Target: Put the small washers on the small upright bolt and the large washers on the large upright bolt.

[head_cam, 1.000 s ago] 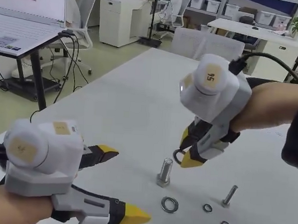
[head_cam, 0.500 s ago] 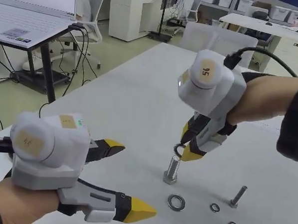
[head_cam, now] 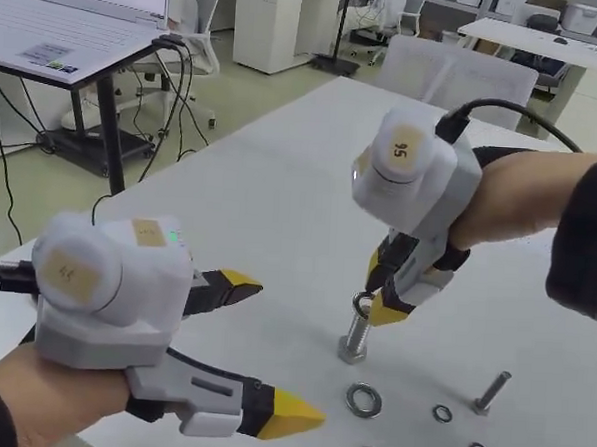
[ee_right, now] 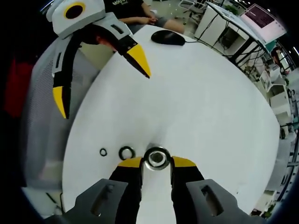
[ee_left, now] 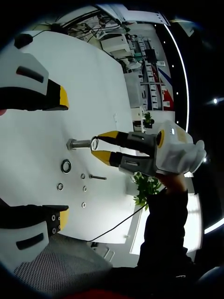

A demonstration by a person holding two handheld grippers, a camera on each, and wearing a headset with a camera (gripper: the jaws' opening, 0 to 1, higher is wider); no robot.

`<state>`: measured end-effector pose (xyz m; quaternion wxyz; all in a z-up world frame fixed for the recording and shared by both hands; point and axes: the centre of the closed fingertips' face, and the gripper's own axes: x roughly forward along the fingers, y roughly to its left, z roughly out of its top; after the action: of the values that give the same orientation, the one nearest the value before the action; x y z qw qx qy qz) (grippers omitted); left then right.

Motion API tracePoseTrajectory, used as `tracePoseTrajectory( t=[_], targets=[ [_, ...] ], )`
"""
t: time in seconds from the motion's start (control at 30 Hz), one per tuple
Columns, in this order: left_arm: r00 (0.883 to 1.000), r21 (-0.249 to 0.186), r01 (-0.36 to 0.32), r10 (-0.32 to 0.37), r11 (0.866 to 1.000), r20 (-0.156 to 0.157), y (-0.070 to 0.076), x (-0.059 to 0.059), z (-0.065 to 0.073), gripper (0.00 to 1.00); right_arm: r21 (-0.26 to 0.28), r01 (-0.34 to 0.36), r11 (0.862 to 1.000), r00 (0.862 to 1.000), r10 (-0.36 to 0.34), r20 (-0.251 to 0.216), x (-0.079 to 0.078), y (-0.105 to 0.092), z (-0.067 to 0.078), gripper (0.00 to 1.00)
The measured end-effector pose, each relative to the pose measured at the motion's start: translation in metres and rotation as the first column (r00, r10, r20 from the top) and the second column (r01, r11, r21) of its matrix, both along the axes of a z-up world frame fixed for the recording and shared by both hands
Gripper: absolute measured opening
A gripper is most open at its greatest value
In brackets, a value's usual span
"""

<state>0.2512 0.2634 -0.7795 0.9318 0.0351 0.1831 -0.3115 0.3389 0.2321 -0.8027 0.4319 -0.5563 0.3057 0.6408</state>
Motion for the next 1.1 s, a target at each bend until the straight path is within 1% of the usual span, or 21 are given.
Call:
tracePoseTrajectory(
  t=[0.43, 1.1],
  targets=[
    [1.0, -0.002, -0.004, 0.004, 1.0, -0.001, -0.001, 0.001, 0.0, 0.83, -0.025, -0.008, 1.0, 1.0, 0.007, -0.012, -0.002, -0.001, -0.008, 0.24],
    [1.0, -0.002, -0.003, 0.003, 1.0, 0.002, 0.0, -0.001, -0.001, 0.83, -0.058, -0.006, 0.998, 1.0, 0.005, -0.025, -0.002, 0.0, -0.027, 0.24]
  ],
)
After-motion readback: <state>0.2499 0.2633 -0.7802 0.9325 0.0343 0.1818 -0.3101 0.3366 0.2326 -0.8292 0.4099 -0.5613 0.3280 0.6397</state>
